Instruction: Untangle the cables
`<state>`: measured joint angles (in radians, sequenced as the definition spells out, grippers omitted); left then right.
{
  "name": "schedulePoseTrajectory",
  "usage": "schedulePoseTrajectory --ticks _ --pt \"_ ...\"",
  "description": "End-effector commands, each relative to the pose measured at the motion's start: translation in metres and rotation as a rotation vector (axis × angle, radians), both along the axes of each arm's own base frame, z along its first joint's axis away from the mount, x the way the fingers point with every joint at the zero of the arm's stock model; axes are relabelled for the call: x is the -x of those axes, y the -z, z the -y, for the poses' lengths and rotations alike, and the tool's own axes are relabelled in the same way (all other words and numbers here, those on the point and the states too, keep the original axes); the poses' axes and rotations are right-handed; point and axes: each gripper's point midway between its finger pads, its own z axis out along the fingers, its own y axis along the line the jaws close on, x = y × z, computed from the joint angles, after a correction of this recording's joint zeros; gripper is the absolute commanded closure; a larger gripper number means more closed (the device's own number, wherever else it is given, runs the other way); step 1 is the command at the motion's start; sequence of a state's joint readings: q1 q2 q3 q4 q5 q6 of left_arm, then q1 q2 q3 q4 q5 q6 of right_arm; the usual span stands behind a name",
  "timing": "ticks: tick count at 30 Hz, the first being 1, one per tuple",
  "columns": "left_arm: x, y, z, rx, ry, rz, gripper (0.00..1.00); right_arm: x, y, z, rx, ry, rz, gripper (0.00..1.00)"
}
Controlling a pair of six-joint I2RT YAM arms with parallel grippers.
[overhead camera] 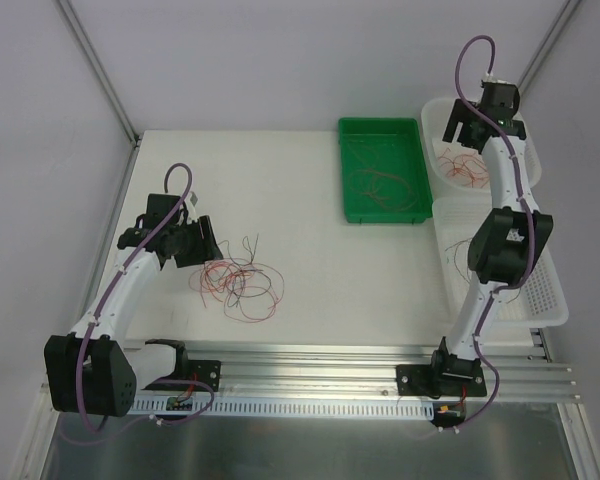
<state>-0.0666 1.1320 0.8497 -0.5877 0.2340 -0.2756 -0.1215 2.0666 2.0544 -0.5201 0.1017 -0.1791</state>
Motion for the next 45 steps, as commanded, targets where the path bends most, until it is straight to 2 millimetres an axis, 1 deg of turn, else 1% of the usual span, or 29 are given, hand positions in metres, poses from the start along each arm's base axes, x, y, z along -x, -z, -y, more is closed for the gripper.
schedulePoseTrajectory --ticks 1,3,4,7,8,9,10,12,13,14,15,16,17,18,19,21,22,24,25,29,30,31,32,37,38,39,41,42,45 --pt "0.002 -0.002 0.008 0.029 0.031 0.008 0.46 0.029 -0.097 -0.039 -0.028 -0.113 0.208 0.05" --pt "0.003 -0.002 0.009 0.031 0.033 0.009 0.46 0.041 -0.102 -0.059 -0.043 -0.175 0.209 0.01" --pt "0.002 -0.004 0.009 0.034 0.034 0.015 0.46 0.057 -0.108 -0.074 -0.047 -0.208 0.203 0.01" --pt "0.003 -0.003 0.009 0.034 0.034 0.015 0.46 0.082 -0.108 -0.108 -0.081 -0.292 0.186 0.01" --pt "0.003 -0.004 0.009 0.036 0.033 0.014 0.46 0.101 -0.104 -0.132 -0.102 -0.337 0.17 0.0" --pt "0.003 -0.004 0.01 0.037 0.035 0.015 0.46 0.111 -0.102 -0.145 -0.112 -0.364 0.166 0.0" --pt "0.003 -0.004 0.01 0.038 0.036 0.016 0.45 0.123 -0.096 -0.174 -0.127 -0.427 0.152 0.0" --pt "0.004 -0.002 0.011 0.036 0.04 0.009 0.45 0.149 -0.081 -0.201 -0.159 -0.476 0.116 0.0" --pt "0.005 -0.001 0.012 0.038 0.044 0.005 0.45 0.165 -0.077 -0.229 -0.18 -0.539 0.101 0.0" --pt "0.005 0.0 0.012 0.037 0.045 0.001 0.45 0.178 -0.056 -0.243 -0.2 -0.568 0.054 0.0" --pt "0.005 0.0 0.013 0.038 0.049 -0.001 0.45 0.189 -0.06 -0.259 -0.243 -0.604 0.069 0.01" --pt "0.006 0.001 0.014 0.038 0.052 -0.006 0.45 0.205 -0.054 -0.287 -0.265 -0.675 0.053 0.02" --pt "0.006 0.002 0.014 0.037 0.052 -0.01 0.45 0.219 -0.037 -0.3 -0.279 -0.711 0.014 0.04" --pt "0.006 0.003 0.014 0.035 0.053 -0.012 0.45 0.229 -0.036 -0.317 -0.304 -0.756 0.014 0.05" --pt "0.006 0.004 0.014 0.033 0.055 -0.016 0.45 0.248 -0.029 -0.344 -0.31 -0.837 -0.007 0.07" --pt "0.006 0.005 0.014 0.033 0.055 -0.019 0.46 0.266 -0.013 -0.369 -0.294 -0.921 -0.037 0.1" --pt "0.006 0.006 0.014 0.03 0.053 -0.022 0.46 0.286 -0.007 -0.392 -0.281 -0.998 -0.051 0.11" --pt "0.006 0.008 0.014 0.031 0.054 -0.029 0.47 0.298 0.003 -0.413 -0.262 -1.064 -0.059 0.13" --pt "0.006 0.009 0.014 0.03 0.055 -0.037 0.48 0.309 0.019 -0.428 -0.245 -1.107 -0.096 0.14" --pt "0.007 0.013 0.017 0.027 0.065 -0.054 0.51 0.323 0.044 -0.468 -0.252 -1.206 -0.141 0.21" --pt "0.008 0.015 0.016 0.022 0.065 -0.058 0.51 0.325 0.047 -0.476 -0.239 -1.227 -0.139 0.22" --pt "0.008 0.017 0.016 0.016 0.067 -0.065 0.52 0.33 0.041 -0.49 -0.223 -1.265 -0.11 0.22" --pt "0.008 0.018 0.018 0.014 0.073 -0.068 0.52 0.329 0.056 -0.497 -0.185 -1.283 -0.128 0.22" --pt "0.009 0.024 0.022 0.005 0.091 -0.093 0.56 0.32 0.078 -0.523 -0.148 -1.317 -0.125 0.23" --pt "0.01 0.025 0.022 0.001 0.092 -0.098 0.58 0.318 0.079 -0.527 -0.149 -1.319 -0.119 0.23" --pt "0.01 0.025 0.024 0.001 0.097 -0.098 0.6 0.317 0.092 -0.533 -0.15 -1.329 -0.139 0.24" --pt "0.011 0.027 0.025 0.001 0.102 -0.105 0.65 0.316 0.096 -0.543 -0.161 -1.341 -0.141 0.25" --pt "0.011 0.027 0.026 0.002 0.104 -0.109 0.67 0.315 0.107 -0.548 -0.157 -1.339 -0.162 0.27" --pt "0.011 0.027 0.025 -0.002 0.105 -0.106 0.74 0.315 0.12 -0.555 -0.159 -1.336 -0.184 0.33"
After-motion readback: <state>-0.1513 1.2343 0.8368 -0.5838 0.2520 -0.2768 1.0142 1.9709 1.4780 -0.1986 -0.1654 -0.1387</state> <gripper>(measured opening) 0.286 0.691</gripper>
